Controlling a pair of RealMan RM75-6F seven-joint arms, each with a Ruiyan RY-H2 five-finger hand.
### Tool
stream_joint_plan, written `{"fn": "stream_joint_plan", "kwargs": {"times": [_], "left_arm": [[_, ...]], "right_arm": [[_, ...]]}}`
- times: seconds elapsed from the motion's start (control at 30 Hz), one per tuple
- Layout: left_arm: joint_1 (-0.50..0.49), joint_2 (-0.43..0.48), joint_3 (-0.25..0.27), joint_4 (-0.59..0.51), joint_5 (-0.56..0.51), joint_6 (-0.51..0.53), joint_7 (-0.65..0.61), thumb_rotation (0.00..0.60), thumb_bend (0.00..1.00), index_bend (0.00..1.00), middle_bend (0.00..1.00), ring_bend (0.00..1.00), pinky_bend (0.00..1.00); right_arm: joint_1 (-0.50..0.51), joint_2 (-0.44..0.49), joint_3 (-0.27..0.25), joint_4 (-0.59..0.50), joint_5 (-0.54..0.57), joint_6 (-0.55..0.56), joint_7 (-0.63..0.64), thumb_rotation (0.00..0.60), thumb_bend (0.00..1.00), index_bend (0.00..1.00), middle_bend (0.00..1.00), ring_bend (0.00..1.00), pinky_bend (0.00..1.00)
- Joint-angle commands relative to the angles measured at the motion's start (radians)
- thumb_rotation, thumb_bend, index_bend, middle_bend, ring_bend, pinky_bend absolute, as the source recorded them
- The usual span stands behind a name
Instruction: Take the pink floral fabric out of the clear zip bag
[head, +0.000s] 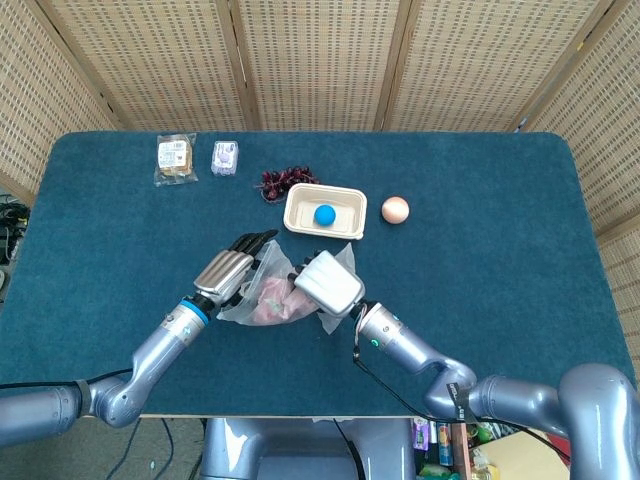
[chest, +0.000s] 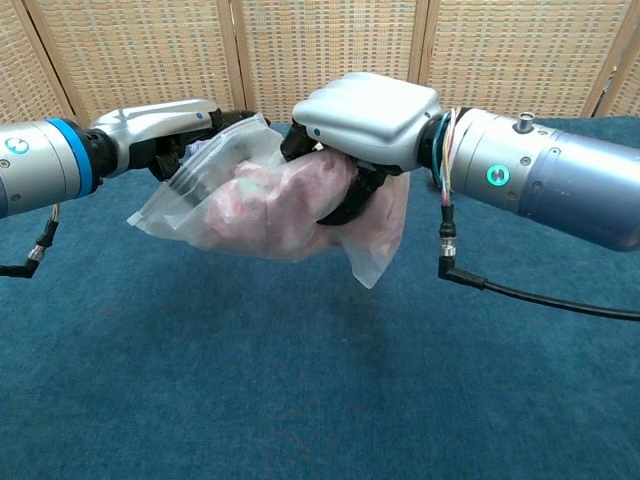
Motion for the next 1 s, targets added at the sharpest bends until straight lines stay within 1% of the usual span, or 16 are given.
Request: {"fn": "stream_joint_plan", "kwargs": {"times": [0.03,0.27,0.3,0.37,0.43,0.67,0.73,0.8,0.9,1.0], "left_arm": [[-0.001,-0.002,0.001,0.001,-0.002,0.004,0.003,0.600,0.38,0.71,0.00,0.00,0.00],[-0.005,-0.003,0.004,0.004,-0.006,0.005,0.013,0.600,0.38,0.71,0.00,0.00,0.00],[-0.005,-0.003,0.005,0.005,-0.005,0.004,0.014,0.600,0.40,0.71,0.00,0.00,0.00],[-0.007,-0.003,0.008,0.008,-0.003,0.003,0.018,0.600,0.46,0.71,0.00,0.00,0.00],[-0.007,-0.003,0.010,0.010,-0.002,0.003,0.019,0.600,0.56,0.71,0.00,0.00,0.00],[-0.010,-0.005,0.012,0.016,-0.004,0.003,0.023,0.600,0.73,0.71,0.00,0.00,0.00],[-0.011,-0.005,0.012,0.018,-0.007,0.004,0.028,0.600,0.79,0.71,0.00,0.00,0.00],[-0.014,-0.007,0.012,0.022,-0.013,0.004,0.035,0.600,0.84,0.71,0.00,0.00,0.00],[-0.017,-0.015,0.011,0.032,-0.016,-0.001,0.031,0.600,0.86,0.71,0.00,0.00,0.00],[-0.017,-0.024,0.011,0.043,-0.011,0.000,0.023,0.600,0.86,0.71,0.00,0.00,0.00]], "right_arm": [[0.000,0.000,0.000,0.001,0.001,0.000,0.000,0.600,1.00,0.63,0.68,0.61,0.66],[0.000,-0.002,-0.002,0.001,0.001,0.003,0.001,0.600,1.00,0.63,0.68,0.61,0.66],[0.000,-0.002,-0.002,0.001,0.001,0.003,0.001,0.600,1.00,0.63,0.68,0.61,0.66],[0.000,-0.002,-0.003,0.001,0.001,0.004,0.001,0.600,1.00,0.63,0.68,0.61,0.66],[0.000,-0.001,-0.004,0.000,0.002,0.004,0.002,0.600,1.00,0.63,0.68,0.61,0.66],[0.000,0.000,-0.005,-0.001,0.001,0.006,0.002,0.600,1.00,0.63,0.68,0.61,0.66],[0.000,0.000,-0.005,0.000,0.001,0.006,0.003,0.600,1.00,0.63,0.68,0.61,0.66],[-0.001,0.000,-0.007,0.002,0.002,0.005,0.006,0.600,1.00,0.63,0.68,0.61,0.66],[-0.003,-0.001,-0.011,0.005,0.000,0.005,0.014,0.600,1.00,0.63,0.68,0.61,0.66],[-0.004,0.002,-0.017,0.006,-0.003,0.003,0.031,0.600,1.00,0.63,0.67,0.61,0.66]]}}
